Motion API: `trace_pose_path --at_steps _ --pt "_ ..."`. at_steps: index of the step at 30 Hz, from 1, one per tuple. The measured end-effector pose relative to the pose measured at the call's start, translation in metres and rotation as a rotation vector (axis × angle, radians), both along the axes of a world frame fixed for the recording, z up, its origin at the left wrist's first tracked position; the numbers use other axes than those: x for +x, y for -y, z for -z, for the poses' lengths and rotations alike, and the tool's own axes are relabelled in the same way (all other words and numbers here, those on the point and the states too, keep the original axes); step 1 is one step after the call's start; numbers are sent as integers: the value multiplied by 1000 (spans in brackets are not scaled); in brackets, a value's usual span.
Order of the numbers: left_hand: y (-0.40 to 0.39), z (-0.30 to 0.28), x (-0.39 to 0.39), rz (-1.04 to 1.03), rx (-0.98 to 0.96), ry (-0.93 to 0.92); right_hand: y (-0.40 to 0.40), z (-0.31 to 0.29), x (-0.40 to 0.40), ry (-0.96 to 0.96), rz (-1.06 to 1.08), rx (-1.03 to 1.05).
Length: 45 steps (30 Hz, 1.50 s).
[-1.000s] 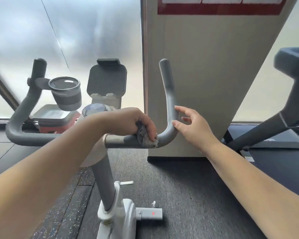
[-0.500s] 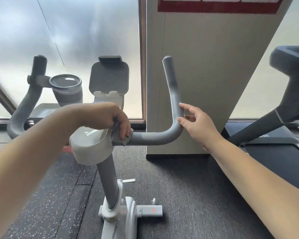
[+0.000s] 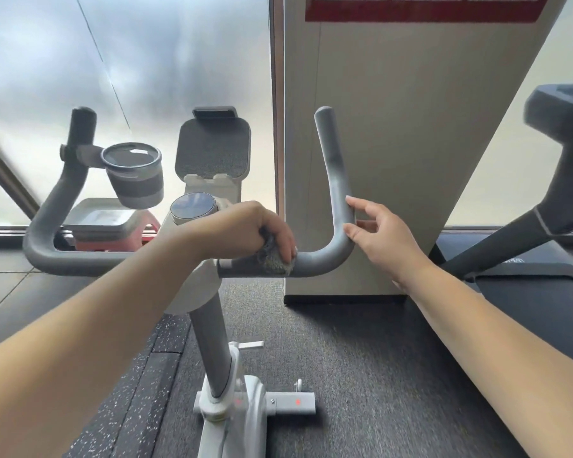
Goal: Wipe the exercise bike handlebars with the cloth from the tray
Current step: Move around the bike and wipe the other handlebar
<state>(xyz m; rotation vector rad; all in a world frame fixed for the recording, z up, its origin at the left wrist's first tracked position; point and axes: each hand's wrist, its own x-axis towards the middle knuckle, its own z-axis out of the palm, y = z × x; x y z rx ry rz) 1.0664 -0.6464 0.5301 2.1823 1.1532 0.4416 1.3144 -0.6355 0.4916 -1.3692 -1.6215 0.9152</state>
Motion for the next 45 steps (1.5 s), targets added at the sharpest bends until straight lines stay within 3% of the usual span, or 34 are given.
trace_pose_path --at_steps 6,14,21,30,36,45 --pt "4 -11 -13 5 -42 -88 0 0 1 7 -3 2" --pt "16 -13 -20 -173 10 -140 2 -2 1 -1 -4 -6" --pt "8 -1 23 -226 -54 32 -5 0 5 8 -13 14" --pt "-25 3 70 -305 -18 112 -45 -4 12 -38 -27 60" --pt "-54 0 76 -540 -64 405 -81 -13 13 -55 -59 87" --pt "-97 -17 46 -856 -328 956 -127 -33 -1 -148 -152 107"
